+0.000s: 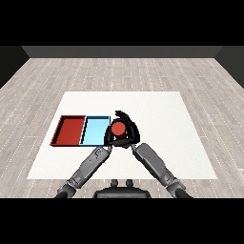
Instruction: Pick the red can and put it in the red box
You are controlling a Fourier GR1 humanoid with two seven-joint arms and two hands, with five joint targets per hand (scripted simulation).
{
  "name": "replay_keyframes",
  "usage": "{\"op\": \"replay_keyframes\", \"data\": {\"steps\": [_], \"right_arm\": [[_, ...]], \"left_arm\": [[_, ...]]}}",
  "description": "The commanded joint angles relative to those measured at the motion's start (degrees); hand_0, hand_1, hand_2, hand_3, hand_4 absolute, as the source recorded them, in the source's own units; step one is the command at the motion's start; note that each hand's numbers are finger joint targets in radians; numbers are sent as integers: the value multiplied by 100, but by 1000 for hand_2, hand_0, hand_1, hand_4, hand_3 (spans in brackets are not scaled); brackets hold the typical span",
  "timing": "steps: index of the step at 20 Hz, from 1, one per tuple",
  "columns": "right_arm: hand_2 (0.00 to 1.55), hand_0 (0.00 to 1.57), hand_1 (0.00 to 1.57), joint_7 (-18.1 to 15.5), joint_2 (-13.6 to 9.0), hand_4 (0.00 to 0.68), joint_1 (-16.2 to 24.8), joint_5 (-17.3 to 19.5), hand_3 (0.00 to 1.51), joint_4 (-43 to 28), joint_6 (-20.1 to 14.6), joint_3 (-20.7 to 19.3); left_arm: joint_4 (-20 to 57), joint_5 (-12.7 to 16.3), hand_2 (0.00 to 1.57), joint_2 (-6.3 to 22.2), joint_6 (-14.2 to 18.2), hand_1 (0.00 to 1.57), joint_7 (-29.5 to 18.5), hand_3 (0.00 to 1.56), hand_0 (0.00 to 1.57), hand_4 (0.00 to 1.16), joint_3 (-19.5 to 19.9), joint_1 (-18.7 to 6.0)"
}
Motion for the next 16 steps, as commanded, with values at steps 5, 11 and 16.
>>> {"op": "replay_keyframes", "data": {"steps": [5, 11, 16], "right_arm": [[0, 0, 0, 287, -323, 0, 153, 492, 0, -524, 267, -534], [0, 0, 0, 360, -294, 0, 357, 623, 0, -1303, 127, -879], [0, 0, 0, 735, -914, 0, 637, 579, 0, -2400, 137, -1483]], "left_arm": [[-145, -321, 1571, -9, -388, 1571, 280, 1489, 1571, 1148, 152, 259], [210, -47, 1571, -82, -636, 1571, -192, 1486, 1571, 1135, 369, 531], [-24, -208, 1554, 103, -542, 1571, -129, 1453, 1571, 1117, 521, 586]]}}
